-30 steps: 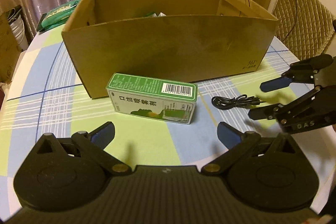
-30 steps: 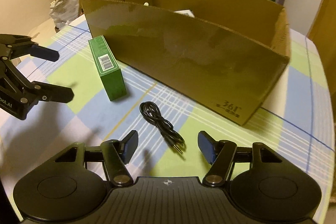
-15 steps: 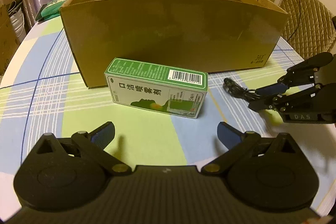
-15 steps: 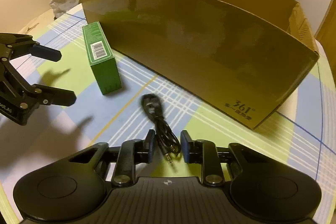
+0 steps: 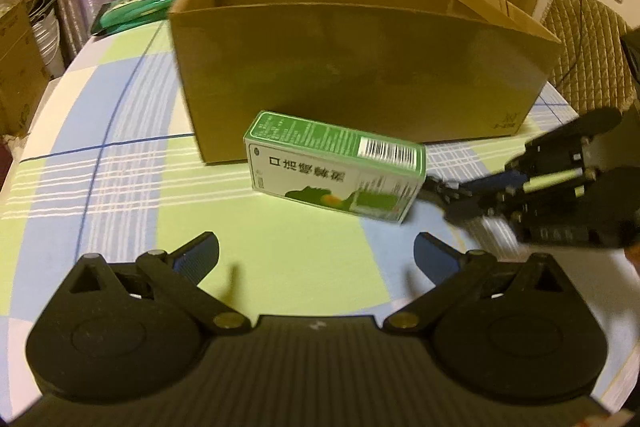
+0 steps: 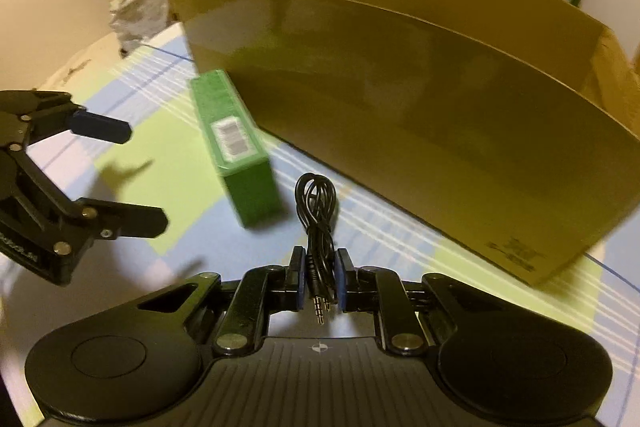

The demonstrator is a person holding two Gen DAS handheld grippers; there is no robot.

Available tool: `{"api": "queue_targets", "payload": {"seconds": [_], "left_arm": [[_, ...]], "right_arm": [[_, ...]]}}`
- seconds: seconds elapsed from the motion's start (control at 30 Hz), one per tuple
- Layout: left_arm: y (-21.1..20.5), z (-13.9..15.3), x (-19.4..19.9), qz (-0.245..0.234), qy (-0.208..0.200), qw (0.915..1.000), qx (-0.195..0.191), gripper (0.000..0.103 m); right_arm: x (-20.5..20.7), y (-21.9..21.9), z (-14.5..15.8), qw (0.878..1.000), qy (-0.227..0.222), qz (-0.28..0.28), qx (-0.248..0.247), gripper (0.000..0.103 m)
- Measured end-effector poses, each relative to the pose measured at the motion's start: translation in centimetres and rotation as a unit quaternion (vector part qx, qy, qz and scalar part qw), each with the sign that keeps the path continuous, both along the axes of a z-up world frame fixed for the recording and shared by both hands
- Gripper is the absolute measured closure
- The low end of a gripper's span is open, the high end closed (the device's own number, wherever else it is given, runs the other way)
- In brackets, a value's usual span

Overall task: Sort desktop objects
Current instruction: 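Grasp the green medicine box with the left gripper while the right grasps the black cable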

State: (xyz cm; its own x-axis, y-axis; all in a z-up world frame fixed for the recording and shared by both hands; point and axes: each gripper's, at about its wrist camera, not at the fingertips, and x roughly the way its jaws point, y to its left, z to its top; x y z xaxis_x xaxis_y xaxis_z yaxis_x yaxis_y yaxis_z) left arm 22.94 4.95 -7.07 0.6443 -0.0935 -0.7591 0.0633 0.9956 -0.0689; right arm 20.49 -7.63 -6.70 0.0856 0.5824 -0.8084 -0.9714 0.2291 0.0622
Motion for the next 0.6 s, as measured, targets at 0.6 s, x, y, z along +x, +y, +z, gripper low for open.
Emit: {"api": "queue_targets", "payload": {"seconds": [0.6], "left_arm": [[-0.8, 1.2, 0.5, 0.01, -0.009, 0.9999, 0.011, 0.019]], "right_arm": [[-5.1, -0.7, 0.3, 0.999, 0.001, 0.042, -0.019, 0.093]]}}
